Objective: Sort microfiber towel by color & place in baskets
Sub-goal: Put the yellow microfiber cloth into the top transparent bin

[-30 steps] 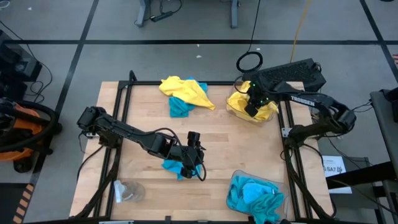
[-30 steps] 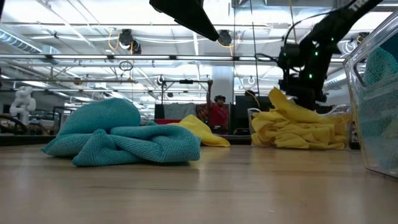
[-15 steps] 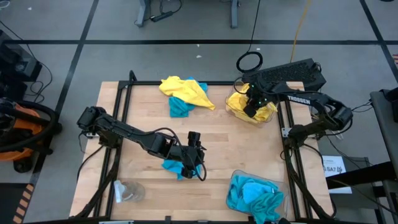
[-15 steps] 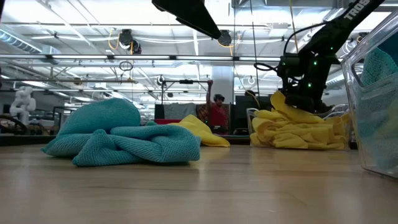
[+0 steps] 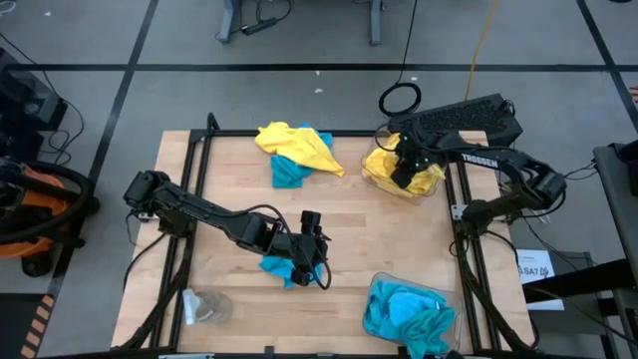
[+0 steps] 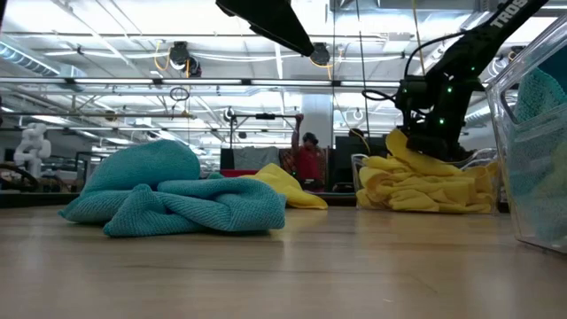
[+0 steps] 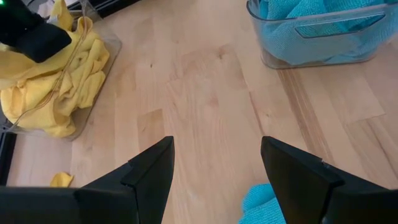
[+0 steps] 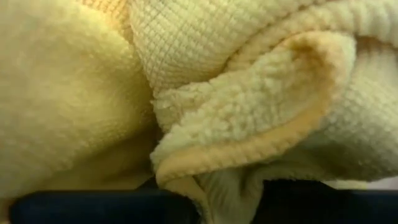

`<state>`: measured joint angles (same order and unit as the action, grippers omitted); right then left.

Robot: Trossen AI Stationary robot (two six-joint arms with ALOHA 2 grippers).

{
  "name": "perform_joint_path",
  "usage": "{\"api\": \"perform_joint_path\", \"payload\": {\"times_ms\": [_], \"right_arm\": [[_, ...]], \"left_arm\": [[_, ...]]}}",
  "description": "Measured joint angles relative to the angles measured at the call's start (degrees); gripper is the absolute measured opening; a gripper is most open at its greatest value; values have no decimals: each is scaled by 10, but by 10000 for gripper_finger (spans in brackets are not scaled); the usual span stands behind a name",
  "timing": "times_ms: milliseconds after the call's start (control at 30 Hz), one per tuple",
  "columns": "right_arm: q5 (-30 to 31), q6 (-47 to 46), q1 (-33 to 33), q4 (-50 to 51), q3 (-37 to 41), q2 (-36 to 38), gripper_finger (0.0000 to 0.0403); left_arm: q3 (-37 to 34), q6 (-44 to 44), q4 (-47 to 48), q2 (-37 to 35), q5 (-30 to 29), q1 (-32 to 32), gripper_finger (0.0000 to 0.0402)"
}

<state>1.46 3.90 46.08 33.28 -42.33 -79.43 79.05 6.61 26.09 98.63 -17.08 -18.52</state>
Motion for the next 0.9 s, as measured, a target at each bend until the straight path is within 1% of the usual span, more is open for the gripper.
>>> {"api": "perform_joint_path", "payload": {"times_ms": [133, 267, 533, 633, 733, 900], "right_arm": [[-11, 0, -7, 9, 2, 33, 123], [-23, -1, -19, 29, 2, 87, 160], [-21, -4, -42, 89, 2, 198, 220], [-22, -11, -49, 105, 1, 233, 234], [-43, -17, -56, 107, 1, 265, 242], [-48, -36, -70, 107, 0, 313, 243]], "left_arm": [[0, -1, 2, 0, 0, 0, 247], [0, -1, 2, 0, 0, 0, 247], [0, -2, 2, 0, 0, 0, 247], [0, -3, 2, 0, 0, 0, 247], [0, -3, 2, 0, 0, 0, 247], [0, -3, 5, 0, -1, 0, 247]]}}
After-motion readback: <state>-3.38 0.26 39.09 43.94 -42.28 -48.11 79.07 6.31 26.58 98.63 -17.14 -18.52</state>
